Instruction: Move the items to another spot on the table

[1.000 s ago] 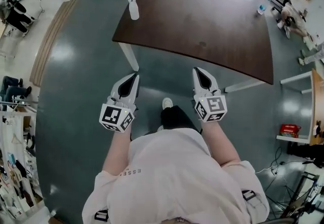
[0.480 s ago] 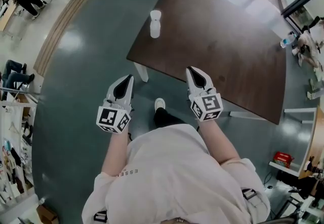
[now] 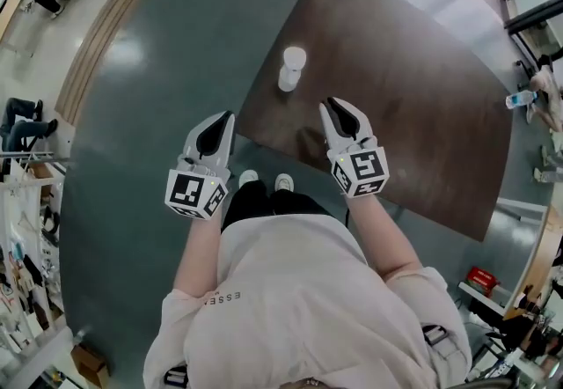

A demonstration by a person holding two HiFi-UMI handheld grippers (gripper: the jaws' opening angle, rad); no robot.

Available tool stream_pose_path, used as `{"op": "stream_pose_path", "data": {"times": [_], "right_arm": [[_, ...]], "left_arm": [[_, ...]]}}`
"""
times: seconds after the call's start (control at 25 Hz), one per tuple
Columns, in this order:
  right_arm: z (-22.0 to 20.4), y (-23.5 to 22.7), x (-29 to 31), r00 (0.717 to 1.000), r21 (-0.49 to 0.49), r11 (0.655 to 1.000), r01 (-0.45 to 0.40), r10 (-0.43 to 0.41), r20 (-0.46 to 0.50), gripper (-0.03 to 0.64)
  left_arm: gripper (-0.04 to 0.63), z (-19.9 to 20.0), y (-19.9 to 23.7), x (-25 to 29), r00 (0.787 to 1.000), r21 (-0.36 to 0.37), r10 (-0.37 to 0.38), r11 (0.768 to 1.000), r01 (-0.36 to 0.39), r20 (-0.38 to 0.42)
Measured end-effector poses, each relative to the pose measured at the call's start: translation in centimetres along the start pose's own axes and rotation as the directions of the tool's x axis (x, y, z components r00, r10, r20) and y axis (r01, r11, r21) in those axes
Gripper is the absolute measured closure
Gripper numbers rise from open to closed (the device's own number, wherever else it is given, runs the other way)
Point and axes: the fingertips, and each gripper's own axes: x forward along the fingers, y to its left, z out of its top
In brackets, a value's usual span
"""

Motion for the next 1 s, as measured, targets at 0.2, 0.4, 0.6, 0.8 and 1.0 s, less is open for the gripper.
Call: {"op": "stream_pose_path", "data": {"times": [0.2,0.4,0.6,0.8,1.0], "right_arm": [[-1.0,0.8,5.6,0.997,0.041,0.998,0.038,-0.035,-0.069,0.403],[-1.6,0.3,9.7,0.988,0.058,0.989,0.139,-0.135,-0.076,0.3],[-2.5,0.3,13.1,0.977,0.069,0.979,0.192,-0.184,-0.103,0.293],[-3.2,-0.4,15.1,0.964,0.025,0.97,0.243,-0.239,-0.117,0.312],[-3.5,-0.7,15.3,0.957,0.021,0.964,0.266,-0.262,-0.121,0.403]], "left_arm": [[0.58,-0.6,4.7,2.5,0.997,-0.037,-0.066,0.997,0.065,-0.041],[0.58,-1.1,7.8,5.7,0.982,-0.049,-0.169,0.985,0.165,-0.084],[0.58,-1.4,10.5,8.7,0.967,-0.069,-0.238,0.97,0.232,-0.091],[0.58,-2.9,11.7,10.4,0.952,-0.09,-0.288,0.956,0.279,-0.104],[0.58,-3.7,11.9,11.2,0.941,-0.107,-0.32,0.945,0.309,-0.11]]}}
